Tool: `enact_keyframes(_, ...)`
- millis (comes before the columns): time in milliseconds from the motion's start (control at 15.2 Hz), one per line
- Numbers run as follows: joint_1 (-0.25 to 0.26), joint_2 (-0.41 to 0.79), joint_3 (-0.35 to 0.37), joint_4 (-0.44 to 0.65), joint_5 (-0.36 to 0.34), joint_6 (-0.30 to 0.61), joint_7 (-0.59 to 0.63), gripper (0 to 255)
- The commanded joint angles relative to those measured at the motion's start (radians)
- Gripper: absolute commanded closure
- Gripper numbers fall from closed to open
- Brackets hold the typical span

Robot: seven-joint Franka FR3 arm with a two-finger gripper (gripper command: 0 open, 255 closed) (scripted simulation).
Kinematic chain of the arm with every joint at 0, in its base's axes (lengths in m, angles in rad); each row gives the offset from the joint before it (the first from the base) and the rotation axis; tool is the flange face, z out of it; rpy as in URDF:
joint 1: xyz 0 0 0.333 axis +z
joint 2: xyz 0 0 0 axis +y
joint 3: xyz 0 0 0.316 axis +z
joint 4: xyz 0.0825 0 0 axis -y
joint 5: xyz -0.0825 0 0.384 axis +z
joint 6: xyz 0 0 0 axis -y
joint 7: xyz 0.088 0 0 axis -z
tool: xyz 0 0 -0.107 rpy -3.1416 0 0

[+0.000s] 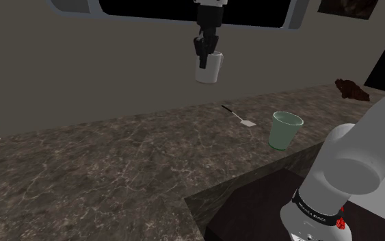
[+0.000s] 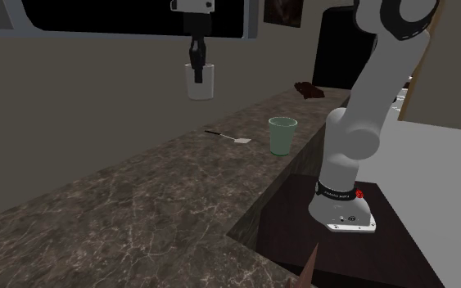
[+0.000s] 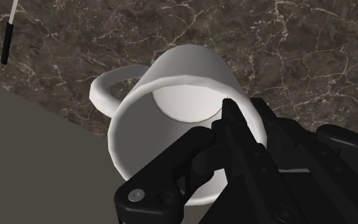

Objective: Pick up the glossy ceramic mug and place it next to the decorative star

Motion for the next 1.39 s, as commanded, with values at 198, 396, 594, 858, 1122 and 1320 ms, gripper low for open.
enact_keyframes(198,-0.001,0.025,0.001,0.093,-0.003,-0.068,0.0,255)
enact_keyframes(396,-0.002,0.041,0.002,0.152,-0.005,-0.111,0.0,255)
enact_keyframes(594,-0.002,0.061,0.003,0.214,-0.007,-0.154,0.001,255)
enact_keyframes(858,0.007,0.072,0.02,0.259,-0.006,-0.188,0.026,255)
enact_keyframes(1122,0.043,0.068,0.084,0.26,0.005,-0.195,0.127,255)
enact_keyframes(1320,0.071,0.077,0.134,0.274,0.011,-0.201,0.206,255)
